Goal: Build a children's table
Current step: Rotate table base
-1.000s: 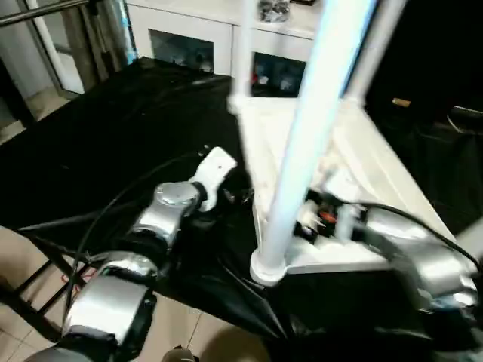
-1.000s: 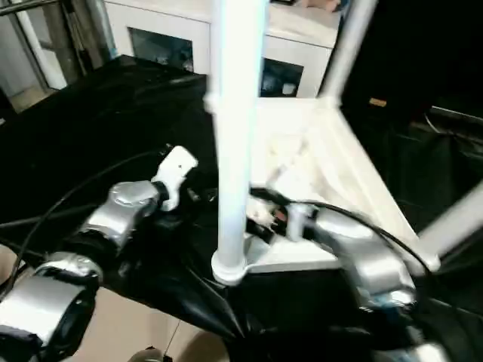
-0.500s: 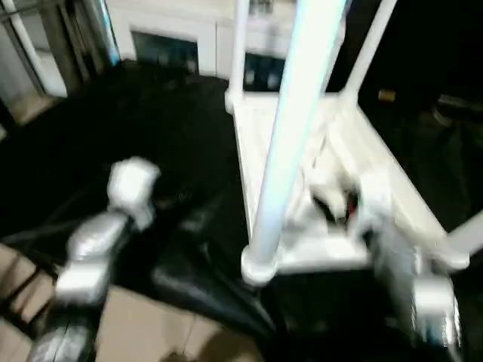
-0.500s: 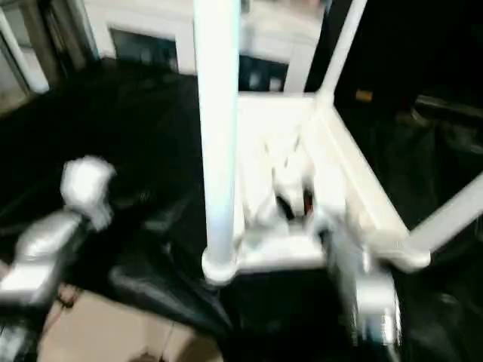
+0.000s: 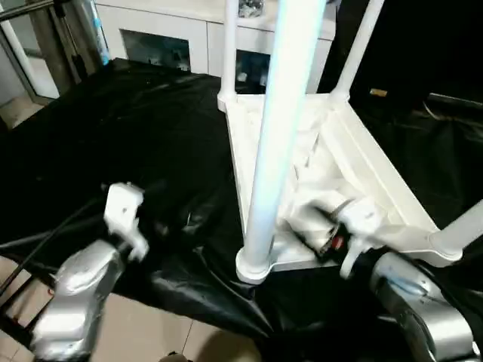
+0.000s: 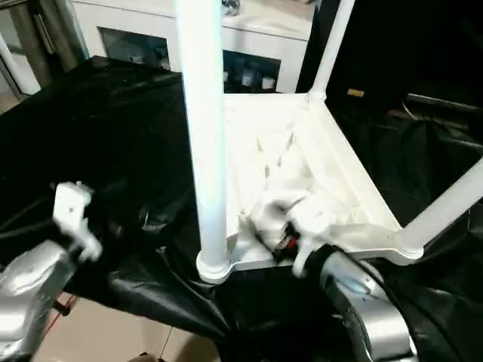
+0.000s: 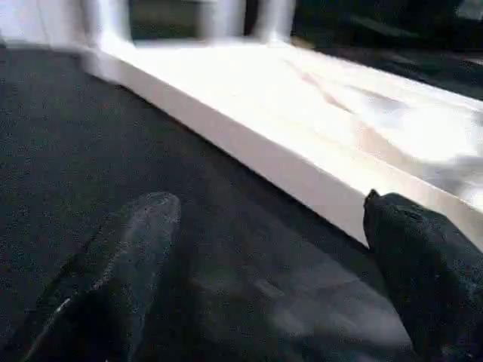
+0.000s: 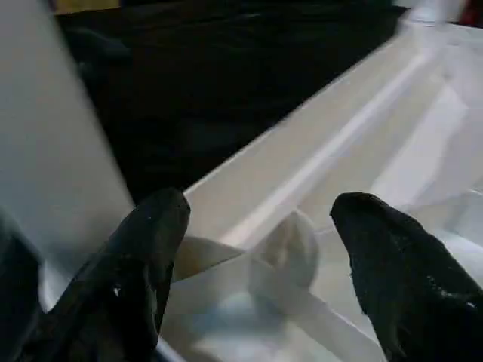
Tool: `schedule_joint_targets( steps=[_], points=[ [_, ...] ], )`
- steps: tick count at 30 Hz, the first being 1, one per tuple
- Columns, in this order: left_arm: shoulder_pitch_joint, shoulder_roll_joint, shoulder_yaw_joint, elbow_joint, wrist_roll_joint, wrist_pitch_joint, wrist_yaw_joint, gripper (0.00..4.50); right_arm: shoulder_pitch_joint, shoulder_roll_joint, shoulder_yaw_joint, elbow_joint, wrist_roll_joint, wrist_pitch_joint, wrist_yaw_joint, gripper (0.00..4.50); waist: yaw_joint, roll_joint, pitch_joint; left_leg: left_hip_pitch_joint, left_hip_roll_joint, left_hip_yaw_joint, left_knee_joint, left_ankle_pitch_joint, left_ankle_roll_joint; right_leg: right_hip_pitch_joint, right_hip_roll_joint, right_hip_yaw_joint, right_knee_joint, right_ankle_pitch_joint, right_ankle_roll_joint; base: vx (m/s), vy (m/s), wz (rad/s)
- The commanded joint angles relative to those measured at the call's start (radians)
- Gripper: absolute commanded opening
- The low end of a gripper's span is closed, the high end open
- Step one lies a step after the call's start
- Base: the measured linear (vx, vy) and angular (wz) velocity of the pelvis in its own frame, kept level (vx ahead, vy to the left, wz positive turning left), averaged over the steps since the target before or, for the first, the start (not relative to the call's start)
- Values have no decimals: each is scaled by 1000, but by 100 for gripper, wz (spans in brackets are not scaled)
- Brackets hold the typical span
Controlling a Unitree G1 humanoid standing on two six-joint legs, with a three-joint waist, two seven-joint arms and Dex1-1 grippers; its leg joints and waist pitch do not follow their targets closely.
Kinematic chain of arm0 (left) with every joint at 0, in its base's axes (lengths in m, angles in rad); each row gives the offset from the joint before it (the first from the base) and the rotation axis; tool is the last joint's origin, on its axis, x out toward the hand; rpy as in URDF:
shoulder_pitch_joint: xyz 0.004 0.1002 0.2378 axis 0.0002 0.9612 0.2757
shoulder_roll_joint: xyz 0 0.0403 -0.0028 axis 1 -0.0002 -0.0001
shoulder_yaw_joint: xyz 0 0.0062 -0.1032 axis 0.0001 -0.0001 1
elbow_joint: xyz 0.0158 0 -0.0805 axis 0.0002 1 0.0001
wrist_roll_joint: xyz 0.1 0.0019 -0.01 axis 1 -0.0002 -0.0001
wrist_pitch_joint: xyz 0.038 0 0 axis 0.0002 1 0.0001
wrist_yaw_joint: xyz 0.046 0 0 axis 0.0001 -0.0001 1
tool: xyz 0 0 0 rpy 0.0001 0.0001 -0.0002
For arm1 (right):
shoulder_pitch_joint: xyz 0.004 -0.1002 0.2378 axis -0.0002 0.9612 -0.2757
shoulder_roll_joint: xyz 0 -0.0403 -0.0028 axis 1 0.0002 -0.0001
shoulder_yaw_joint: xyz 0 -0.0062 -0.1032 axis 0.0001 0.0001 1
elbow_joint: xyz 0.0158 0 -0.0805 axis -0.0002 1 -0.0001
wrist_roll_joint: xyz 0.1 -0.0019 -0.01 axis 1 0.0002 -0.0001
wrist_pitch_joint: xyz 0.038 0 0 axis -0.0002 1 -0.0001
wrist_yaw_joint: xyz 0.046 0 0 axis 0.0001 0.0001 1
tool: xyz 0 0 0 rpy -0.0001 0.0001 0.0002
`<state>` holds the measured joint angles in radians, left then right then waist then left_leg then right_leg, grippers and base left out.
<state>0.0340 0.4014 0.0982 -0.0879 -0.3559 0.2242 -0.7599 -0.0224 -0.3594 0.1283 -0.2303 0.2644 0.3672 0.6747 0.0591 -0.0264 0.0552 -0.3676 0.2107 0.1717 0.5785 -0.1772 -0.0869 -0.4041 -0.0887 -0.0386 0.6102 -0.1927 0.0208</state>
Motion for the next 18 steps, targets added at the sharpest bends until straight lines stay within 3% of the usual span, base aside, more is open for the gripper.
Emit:
schedule_joint_targets(
  steps=[1,2,3,5,6,9,12,14,16,17,18],
  points=[
    [32,53,-9,-59,-50,51,-93,442,-34,-16,4,5,6,15,41,350,1,10,-54,5,11,2,-76,-309,2,36,-20,29,-71,-209,-162,0,0,0],
    [46,74,-13,-71,-65,59,-114,442,-41,-20,9,6,15,22,56,350,-2,14,-50,8,12,3,-78,-328,3,32,-20,31,-75,-238,-160,0,0,0],
    [64,99,-18,-92,-90,78,-141,442,-48,-31,25,3,27,28,84,350,-3,7,-49,9,13,4,-78,-338,4,31,-19,30,-77,-253,-159,0,0,0],
    [93,130,-19,-127,-123,106,-170,442,-62,-52,62,-5,44,34,140,350,2,10,-48,11,15,3,-79,-337,0,29,-22,32,-76,-269,-153,0,0,0],
    [102,135,-15,-140,-126,109,-168,442,-73,-56,80,-4,47,38,160,350,2,4,-48,12,15,5,-79,-339,-1,29,-21,32,-79,-272,-150,0,0,0],
    [126,137,12,-200,-155,152,-159,442,-112,-48,118,19,40,36,196,350,3,5,-53,12,15,3,-78,-322,-7,32,-22,32,-72,-239,-151,0,0,0],
    [142,152,13,-254,-194,188,-161,442,-146,-33,147,42,36,37,225,350,1,-4,-54,8,13,4,-76,-293,-3,36,-21,31,-67,-203,-162,0,0,0],
    [141,159,5,-274,-200,198,-153,442,-173,-20,164,63,38,38,238,350,-1,-2,-55,10,13,5,-74,-283,0,35,-21,31,-65,-191,-169,0,0,0],
    [124,150,-5,-273,-183,187,-134,442,-206,11,177,105,15,17,215,350,-2,-2,-57,10,12,6,-73,-270,-2,36,-20,31,-64,-179,-168,0,0,0],
    [116,143,-11,-277,-185,192,-128,442,-228,41,181,139,-8,7,178,350,-1,4,-57,11,11,5,-73,-268,-8,35,-20,32,-63,-175,-170,0,0,0],
    [110,138,-19,-284,-189,197,-125,442,-250,74,179,179,-40,0,118,350,-5,1,-57,11,10,5,-74,-264,-19,34,-20,31,-62,-180,-174,0,0,0]
  ],
)
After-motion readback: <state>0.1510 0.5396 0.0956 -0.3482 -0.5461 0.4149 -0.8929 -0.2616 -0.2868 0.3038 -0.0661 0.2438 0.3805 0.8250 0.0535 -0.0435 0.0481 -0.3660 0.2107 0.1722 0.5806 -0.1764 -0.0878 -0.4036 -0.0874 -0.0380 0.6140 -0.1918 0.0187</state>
